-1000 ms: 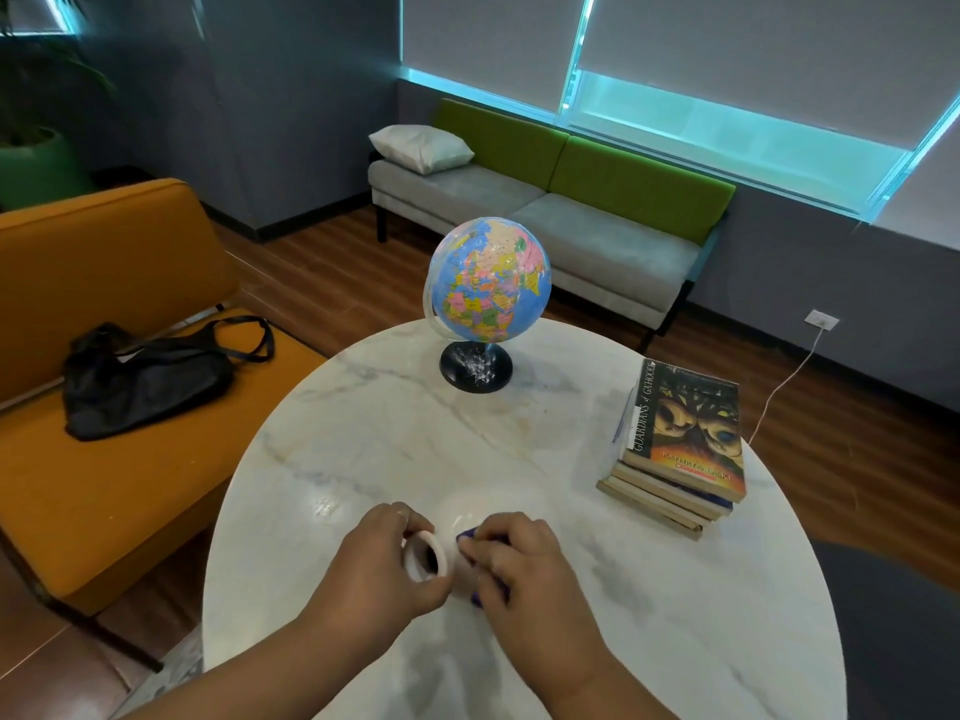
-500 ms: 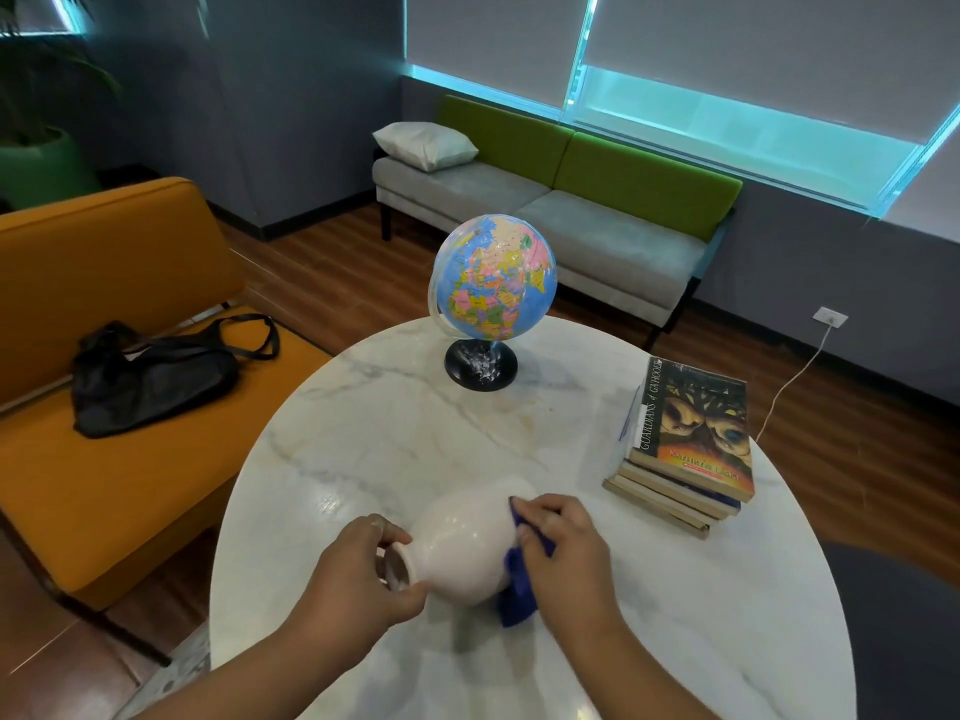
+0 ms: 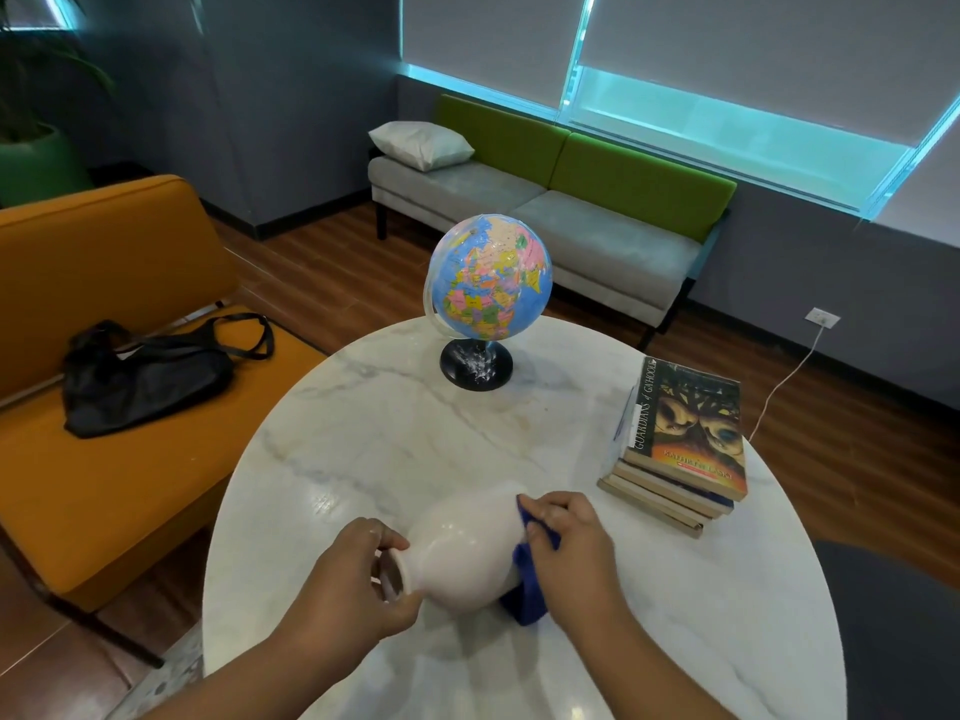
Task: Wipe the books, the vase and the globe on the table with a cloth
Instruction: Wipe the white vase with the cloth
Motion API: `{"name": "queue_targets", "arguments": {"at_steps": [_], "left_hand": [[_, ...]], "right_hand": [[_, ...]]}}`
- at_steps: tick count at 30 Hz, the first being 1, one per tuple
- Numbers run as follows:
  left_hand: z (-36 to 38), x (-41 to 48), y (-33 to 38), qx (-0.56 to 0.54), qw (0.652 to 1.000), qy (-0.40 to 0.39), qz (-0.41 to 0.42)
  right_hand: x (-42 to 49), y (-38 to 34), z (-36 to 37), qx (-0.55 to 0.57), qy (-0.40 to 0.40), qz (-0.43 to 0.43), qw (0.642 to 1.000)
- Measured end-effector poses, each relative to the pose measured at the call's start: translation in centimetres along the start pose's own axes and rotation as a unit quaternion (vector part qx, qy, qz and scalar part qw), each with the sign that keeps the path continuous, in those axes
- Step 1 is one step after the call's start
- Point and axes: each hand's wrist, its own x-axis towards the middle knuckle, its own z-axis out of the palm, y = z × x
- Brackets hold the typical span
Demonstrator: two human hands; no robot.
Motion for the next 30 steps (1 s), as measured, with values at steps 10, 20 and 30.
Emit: {"name": "queue_targets", "arguments": {"at_steps": [10, 20, 30], "left_hand": [[-0.4, 0.6, -0.5, 0.022, 0.999, -0.012, 0.037], [-0.3, 0.5, -0.4, 0.044, 0.995, -0.003, 0.091], [-0.4, 0.7, -1.3, 0.075, 0.989, -0.014, 0.125]], "right_hand": [[-0.3, -0.2, -0.3, -0.055, -0.038, 0.011, 0.998], [0.1, -0.6, 0.4, -0.099, -0.067, -0.011, 0.993], [0.3, -1.4, -0.3, -0.042, -0.077, 0.010, 0.996]]}}
